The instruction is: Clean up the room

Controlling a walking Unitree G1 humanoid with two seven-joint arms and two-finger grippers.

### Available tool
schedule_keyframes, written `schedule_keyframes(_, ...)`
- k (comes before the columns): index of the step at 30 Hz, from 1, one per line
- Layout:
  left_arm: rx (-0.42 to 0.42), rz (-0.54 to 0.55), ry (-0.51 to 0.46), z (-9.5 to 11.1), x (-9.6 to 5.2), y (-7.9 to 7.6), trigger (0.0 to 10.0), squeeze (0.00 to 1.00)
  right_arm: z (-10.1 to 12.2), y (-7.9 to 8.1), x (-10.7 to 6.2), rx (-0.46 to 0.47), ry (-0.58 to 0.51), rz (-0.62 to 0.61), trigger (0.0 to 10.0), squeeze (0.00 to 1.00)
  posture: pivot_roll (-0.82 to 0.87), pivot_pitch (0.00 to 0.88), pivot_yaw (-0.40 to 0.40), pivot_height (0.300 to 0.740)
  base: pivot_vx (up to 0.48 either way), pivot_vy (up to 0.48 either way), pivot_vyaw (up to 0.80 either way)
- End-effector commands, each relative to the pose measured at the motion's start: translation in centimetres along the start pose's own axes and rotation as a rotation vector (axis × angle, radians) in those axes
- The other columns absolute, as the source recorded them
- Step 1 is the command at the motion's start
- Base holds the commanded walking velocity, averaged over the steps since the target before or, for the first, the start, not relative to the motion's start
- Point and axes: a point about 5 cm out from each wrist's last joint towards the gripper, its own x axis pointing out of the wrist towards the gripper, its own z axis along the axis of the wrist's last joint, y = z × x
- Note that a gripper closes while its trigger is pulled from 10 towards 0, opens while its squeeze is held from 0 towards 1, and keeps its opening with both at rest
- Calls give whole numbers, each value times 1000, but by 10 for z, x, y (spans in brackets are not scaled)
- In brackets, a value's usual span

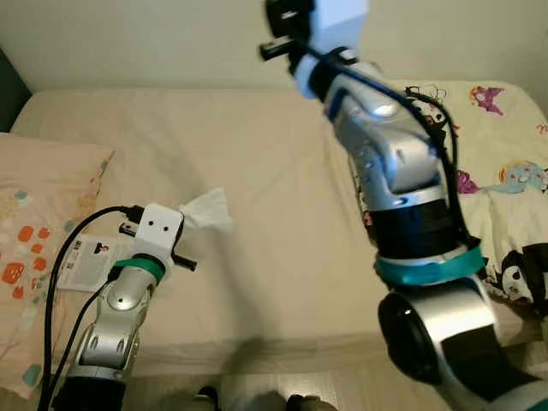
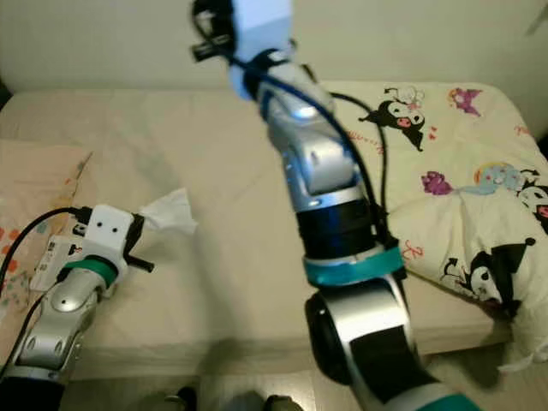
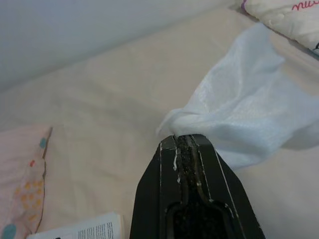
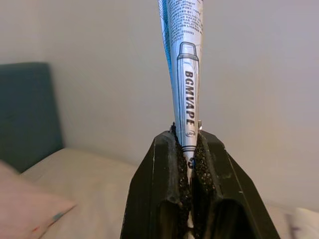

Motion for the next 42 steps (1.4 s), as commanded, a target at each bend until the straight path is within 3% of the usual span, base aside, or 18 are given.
schedule_keyframes(1, 7, -3, 36, -7, -5, 2, 10000, 0, 13, -17, 1, 37, -36, -50, 10000, 0, 115, 197, 27, 740, 0, 0, 0)
schedule_keyframes(4, 10, 3, 40, -7, -6, 4, 10000, 0, 17, -30, -2, 60, -47, -91, 10000, 0, 116, 197, 26, 740, 0, 0, 0)
schedule_keyframes(9, 13, 11, 43, -7, -8, 8, 10000, 0, 10, -39, -8, 57, -28, -120, 10000, 0, 122, 193, 23, 740, 0, 0, 0)
schedule_keyframes(12, 21, 13, 60, -12, -12, 9, 10000, 0, -24, -37, -25, 49, 63, -133, 10000, 0, 122, 175, 25, 740, 0, 0, 0)
schedule_keyframes(14, 23, 13, 65, -13, -13, 8, 10000, 0, -31, -35, -29, 49, 82, -136, 10000, 0, 122, 175, 25, 740, 0, 0, 0)
schedule_keyframes(17, 30, 1, 123, -30, -24, 5, 10000, 0, -86, -26, -61, 41, 216, -170, 10000, 0, 116, 167, 27, 740, 0, 0, 0)
schedule_keyframes(19, 30, 1, 123, -30, -24, 5, 10000, 0, -86, -26, -61, 41, 216, -170, 10000, 0, 116, 167, 27, 740, 0, 0, 0)
schedule_keyframes(20, 26, -1, 142, -36, -27, 3, 10000, 0, -104, -24, -74, 17, 262, -183, 10000, 0, 109, 153, 22, 740, 0, 0, 0)
schedule_keyframes(21, 26, -1, 142, -36, -27, 3, 10000, 0, -104, -24, -74, 17, 262, -183, 10000, 0, 109, 153, 22, 740, 0, 0, 0)
schedule_keyframes(24, -10, 10, 206, -52, -42, -3, 10000, 0, -152, -24, -116, 27, 384, -252, 10000, 0, 92, 129, 19, 740, 0, 0, 0)
schedule_keyframes(27, -16, 7, 222, -57, -45, -5, 10000, 0, -161, -24, -125, 32, 392, -280, 10000, 0, 90, 124, 20, 740, 0, 0, 0)
schedule_keyframes(31, -11, 8, 261, -72, -52, -12, 10000, 0, -198, -21, -169, 30, 457, -366, 10000, 0, 81, 55, 14, 740, 0, 0, 0)
schedule_keyframes(34, -18, 1, 270, -76, -53, -13, 10000, 0, -206, -21, -183, 46, 483, -404, 10000, 0, 70, 36, 12, 740, 0, 0, 0)
schedule_keyframes(36, -23, -10, 273, -77, -51, -16, 10000, 0, -215, -25, -198, 69, 507, -458, 10000, 0, 70, 42, 13, 740, 0, 0, 0)
schedule_keyframes(37, -20, -11, 268, -77, -48, -19, 10000, 0, -224, -28, -215, 83, 539, -503, 10000, 0, 76, 32, 13, 740, 0, 0, 0)
schedule_keyframes(38, -20, -11, 268, -77, -48, -19, 10000, 0, -224, -28, -215, 83, 539, -503, 10000, 0, 76, 32, 13, 740, 0, 0, 0)
schedule_keyframes(41, -6, -25, 244, -72, -41, -22, 10000, 0, -237, -29, -246, 125, 607, -590, 10000, 0, 89, 18, 10, 740, 0, 0, 0)
schedule_keyframes(42, -6, -25, 244, -72, -41, -22, 10000, 0, -237, -29, -246, 125, 607, -590, 10000, 0, 89, 18, 10, 740, 0, 0, 0)
